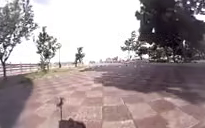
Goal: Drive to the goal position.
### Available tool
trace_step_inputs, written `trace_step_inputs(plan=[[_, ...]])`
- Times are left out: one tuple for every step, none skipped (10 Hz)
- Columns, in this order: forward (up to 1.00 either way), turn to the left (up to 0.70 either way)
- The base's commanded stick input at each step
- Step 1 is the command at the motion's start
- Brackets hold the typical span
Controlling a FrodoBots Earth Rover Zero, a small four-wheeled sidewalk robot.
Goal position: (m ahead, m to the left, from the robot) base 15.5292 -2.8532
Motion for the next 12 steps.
trace_step_inputs(plan=[[0.7, -0.21], [0.7, -0.09], [0.7, -0.07], [0.7, -0.05], [0.7, -0.05], [0.7, -0.05], [0.7, -0.05], [0.7, -0.05], [0.7, -0.05], [0.7, -0.05], [0.7, -0.05], [0.7, -0.04]])
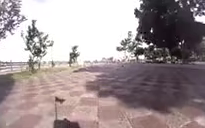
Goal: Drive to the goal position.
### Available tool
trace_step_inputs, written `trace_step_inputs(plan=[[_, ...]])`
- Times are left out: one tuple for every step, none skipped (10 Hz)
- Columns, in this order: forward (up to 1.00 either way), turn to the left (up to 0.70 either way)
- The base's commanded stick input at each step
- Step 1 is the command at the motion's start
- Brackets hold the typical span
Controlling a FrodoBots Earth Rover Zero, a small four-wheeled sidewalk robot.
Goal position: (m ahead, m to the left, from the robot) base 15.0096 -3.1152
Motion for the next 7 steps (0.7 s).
trace_step_inputs(plan=[[0.7, -0.04], [0.7, -0.04], [0.7, -0.04], [0.7, -0.04], [0.7, -0.04], [0.7, -0.04], [0.7, -0.04]])
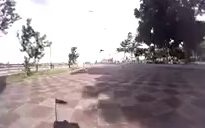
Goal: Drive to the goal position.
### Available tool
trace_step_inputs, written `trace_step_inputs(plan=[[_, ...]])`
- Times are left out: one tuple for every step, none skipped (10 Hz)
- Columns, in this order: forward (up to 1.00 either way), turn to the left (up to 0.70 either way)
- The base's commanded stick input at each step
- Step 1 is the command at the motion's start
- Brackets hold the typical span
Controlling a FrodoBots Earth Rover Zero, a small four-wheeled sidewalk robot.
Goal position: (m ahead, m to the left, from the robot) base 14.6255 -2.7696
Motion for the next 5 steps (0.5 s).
trace_step_inputs(plan=[[0.7, -0.05], [0.7, -0.04], [0.7, -0.04], [0.7, -0.04], [0.7, -0.04]])
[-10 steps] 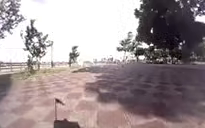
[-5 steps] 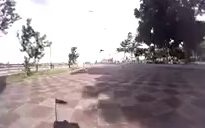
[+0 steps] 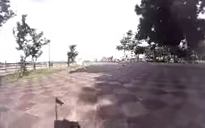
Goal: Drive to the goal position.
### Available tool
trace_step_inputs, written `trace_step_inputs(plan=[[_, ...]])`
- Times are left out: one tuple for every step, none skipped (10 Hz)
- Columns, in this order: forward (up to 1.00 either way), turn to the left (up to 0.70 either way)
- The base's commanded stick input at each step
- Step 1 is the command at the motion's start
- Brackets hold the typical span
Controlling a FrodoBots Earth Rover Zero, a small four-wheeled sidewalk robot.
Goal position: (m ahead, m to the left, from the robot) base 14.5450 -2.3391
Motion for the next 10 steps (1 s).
trace_step_inputs(plan=[[0.7, -0.04], [0.7, -0.02], [0.7, -0.02], [0.7, -0.04], [0.7, -0.03], [0.7, -0.02], [0.7, 0.0], [0.7, 0.0], [0.7, 0.0], [0.7, 0.0]])
